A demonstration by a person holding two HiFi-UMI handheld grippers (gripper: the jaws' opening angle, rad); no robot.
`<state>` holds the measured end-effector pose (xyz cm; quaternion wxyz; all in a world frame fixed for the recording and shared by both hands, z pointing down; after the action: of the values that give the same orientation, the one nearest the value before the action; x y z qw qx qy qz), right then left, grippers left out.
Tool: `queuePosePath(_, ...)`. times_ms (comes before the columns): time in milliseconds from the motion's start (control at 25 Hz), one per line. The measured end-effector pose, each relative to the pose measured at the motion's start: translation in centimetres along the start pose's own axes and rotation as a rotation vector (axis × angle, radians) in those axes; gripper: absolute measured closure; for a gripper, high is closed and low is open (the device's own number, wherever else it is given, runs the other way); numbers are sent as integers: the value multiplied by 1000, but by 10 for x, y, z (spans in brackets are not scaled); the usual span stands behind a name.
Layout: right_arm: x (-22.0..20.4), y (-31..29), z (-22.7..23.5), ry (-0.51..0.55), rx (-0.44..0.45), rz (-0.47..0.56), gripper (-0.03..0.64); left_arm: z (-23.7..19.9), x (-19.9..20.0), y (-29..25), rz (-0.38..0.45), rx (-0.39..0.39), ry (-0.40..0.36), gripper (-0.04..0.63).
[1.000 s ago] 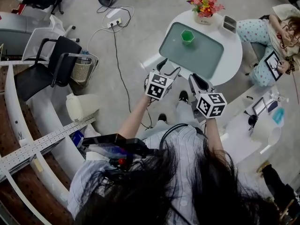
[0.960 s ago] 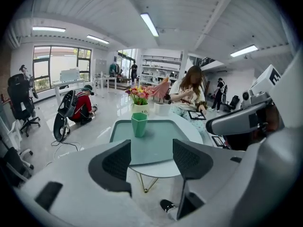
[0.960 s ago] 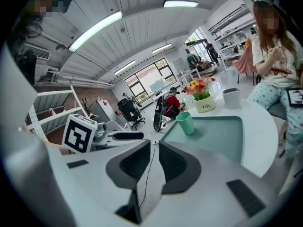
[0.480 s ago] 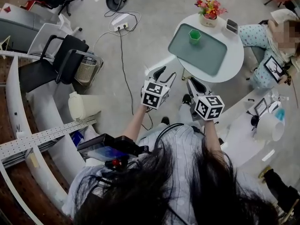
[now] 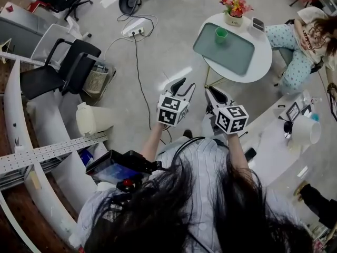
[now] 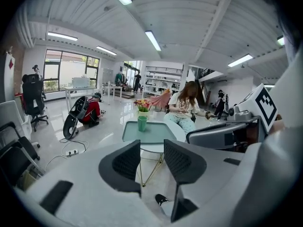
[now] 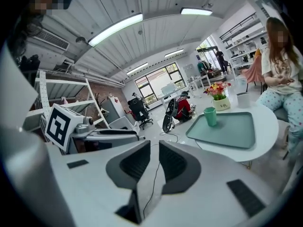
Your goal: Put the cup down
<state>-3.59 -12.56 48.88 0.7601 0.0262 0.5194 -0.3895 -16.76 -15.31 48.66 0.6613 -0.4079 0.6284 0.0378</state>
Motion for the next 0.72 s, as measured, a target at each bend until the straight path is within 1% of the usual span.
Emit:
queuePosePath(200, -17, 19, -22, 7, -22, 10, 545, 4, -14, 28, 26, 6, 23, 445)
queuePosePath(440, -39, 43, -43, 15, -52, -2, 545, 16, -37, 58, 35, 1, 55, 479)
queuePosePath(720, -53, 69, -57, 19, -80, 0, 545, 32, -54, 78, 32, -14, 81, 480)
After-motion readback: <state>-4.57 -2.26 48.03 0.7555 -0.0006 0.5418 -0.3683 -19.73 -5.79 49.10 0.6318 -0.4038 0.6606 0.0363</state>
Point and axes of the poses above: the fingertips, and each gripper's own axes: y backward along the fingers, z to its right, x out of its top, the point moved 5 cm from there along y, backward along the fingers, and after that the axes turned 1 degree about -y, right-handed, at the moved point
